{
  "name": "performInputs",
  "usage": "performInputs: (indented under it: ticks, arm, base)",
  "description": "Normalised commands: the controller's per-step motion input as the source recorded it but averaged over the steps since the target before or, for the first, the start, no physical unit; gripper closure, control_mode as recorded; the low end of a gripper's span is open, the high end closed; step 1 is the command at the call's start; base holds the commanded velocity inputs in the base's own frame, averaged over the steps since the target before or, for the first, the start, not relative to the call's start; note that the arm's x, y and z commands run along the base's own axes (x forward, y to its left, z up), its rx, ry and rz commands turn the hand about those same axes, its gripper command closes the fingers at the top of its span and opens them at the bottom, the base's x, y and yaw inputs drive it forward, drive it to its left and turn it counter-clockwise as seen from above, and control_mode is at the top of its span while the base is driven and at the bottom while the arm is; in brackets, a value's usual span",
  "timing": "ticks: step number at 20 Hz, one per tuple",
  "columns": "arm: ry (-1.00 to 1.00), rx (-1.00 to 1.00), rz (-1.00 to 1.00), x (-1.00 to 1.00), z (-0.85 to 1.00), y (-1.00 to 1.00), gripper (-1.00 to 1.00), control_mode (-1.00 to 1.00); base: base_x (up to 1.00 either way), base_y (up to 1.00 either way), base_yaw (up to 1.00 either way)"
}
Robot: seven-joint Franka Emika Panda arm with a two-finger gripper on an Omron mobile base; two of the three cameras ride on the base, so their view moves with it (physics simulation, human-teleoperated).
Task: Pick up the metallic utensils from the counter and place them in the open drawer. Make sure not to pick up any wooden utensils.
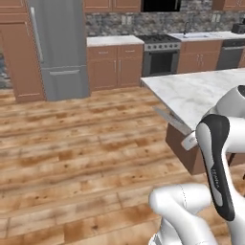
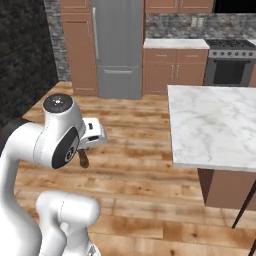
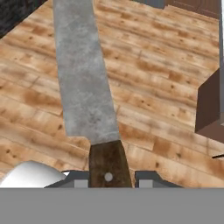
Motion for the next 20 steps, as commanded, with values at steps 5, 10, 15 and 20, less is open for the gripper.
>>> performInputs:
  ticks: [5,10,15,20]
  arm:
    - [0.0,0.0,0.0,0.0,0.0,0.0,1.0,1.0]
    - [0.0,0.0,0.0,0.0,0.0,0.0,1.0,1.0]
    - [0.0,0.0,0.0,0.0,0.0,0.0,1.0,1.0]
    - [0.0,0.0,0.0,0.0,0.0,0.0,1.0,1.0]
  base:
    - [0.99,0.72,-0.3]
    - [1.0,0.63,-0.33]
    - [1.0,0.62,-0.31]
    - [1.0,0.82,-0.36]
